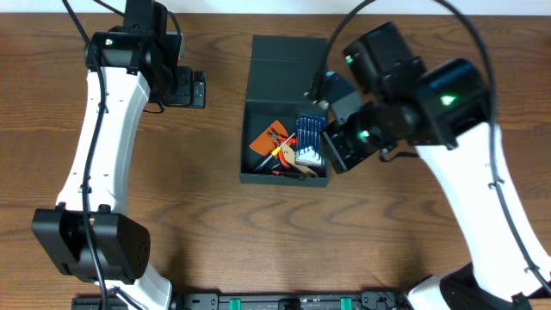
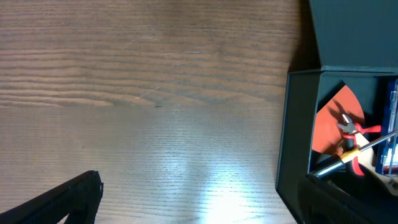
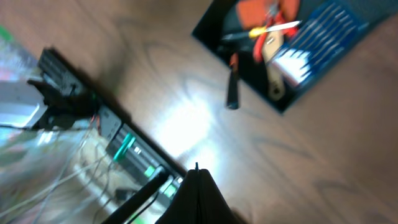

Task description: Pack container

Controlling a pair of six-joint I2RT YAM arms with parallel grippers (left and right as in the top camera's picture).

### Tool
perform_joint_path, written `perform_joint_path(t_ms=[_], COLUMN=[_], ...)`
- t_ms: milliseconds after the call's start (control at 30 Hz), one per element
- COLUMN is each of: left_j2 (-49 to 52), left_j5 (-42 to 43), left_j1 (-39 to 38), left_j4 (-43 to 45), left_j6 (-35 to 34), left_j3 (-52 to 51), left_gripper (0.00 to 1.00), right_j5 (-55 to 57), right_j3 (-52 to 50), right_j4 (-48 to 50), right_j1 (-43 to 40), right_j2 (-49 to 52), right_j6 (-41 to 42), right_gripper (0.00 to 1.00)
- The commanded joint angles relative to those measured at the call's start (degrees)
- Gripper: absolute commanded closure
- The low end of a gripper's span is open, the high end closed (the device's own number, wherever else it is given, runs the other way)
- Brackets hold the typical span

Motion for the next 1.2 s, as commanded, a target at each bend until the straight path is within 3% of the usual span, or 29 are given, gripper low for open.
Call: perform_joint_path(t_ms=[0,133,533,867,1167], left_j2=[-0.2,-0.2,-0.2,-0.2,-0.2], left_j5=[-0.83,-0.83,-0.85,-0.85,-0.87], left_j1=[0.2,0.2,0.2,0.2,0.2], left_j4=[-0.26,-0.57,-0.37,-0.42,-0.39], left_j6=[-0.31,-0.28,-0.26,-0.26,-0.26], left_j3=[0.68,0.68,0.68,0.68,0.68], left_gripper=[0.01,0.02,0.01,0.01,0.01], right_j5=[-2.67,-2.6,-3.93,-3.56,2.36], right_j3=[-4.76,-13.03,-35.01,-36.2,-36.2], right_j4=[-0.24,0.98,18.01,24.33,28.87], right_j1=[3.02,6.21,7.34,7.37,4.76], right_j2=[1.81,1.84,4.57,10.69,11.56], right_j6=[1.62,-0.74,-4.61,-8.24,-3.98], right_gripper=[0.99,0.99,0.99,0.99,0.99])
